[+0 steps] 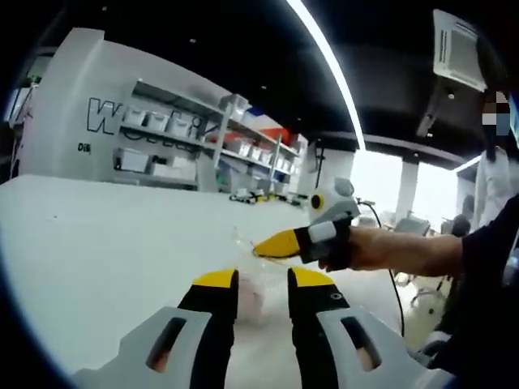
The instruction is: Open the resealable bag by pulling the two sides of the seal apart until the entire bag opening is separated and visibly accessible.
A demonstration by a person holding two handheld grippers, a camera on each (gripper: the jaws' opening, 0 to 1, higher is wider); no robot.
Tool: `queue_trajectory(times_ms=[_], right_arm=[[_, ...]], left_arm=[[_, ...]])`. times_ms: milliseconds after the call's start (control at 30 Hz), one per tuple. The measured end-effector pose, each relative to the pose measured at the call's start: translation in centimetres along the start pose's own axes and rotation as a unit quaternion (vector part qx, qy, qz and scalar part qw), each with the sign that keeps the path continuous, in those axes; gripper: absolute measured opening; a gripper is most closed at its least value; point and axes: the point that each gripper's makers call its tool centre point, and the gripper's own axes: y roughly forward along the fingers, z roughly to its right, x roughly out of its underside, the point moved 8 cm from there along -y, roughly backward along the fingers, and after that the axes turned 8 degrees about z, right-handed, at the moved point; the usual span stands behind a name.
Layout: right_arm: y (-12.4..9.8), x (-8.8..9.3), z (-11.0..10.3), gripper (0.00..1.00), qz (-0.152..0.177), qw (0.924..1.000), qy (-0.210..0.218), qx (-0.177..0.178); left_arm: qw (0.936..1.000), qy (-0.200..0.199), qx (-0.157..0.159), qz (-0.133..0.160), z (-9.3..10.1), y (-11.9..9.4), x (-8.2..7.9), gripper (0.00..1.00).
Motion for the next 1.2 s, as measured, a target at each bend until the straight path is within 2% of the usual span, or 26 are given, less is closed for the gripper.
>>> queue_trajectory(times_ms=[833,1200], right_arm=[[-0.2,-0.1,-0.1,0.0,0.0,1.0,0.001,0.001],[-0.3,-0.1,-0.1,0.0,0.002,1.0,0.003,0.0]], left_arm=[[0.9994,0.03,-0.02,0.0,0.6,-3.5,0.6,0.3],[0.9987,0.043,-0.024,-0.007,0.8,-4.5,0.7,0.39]])
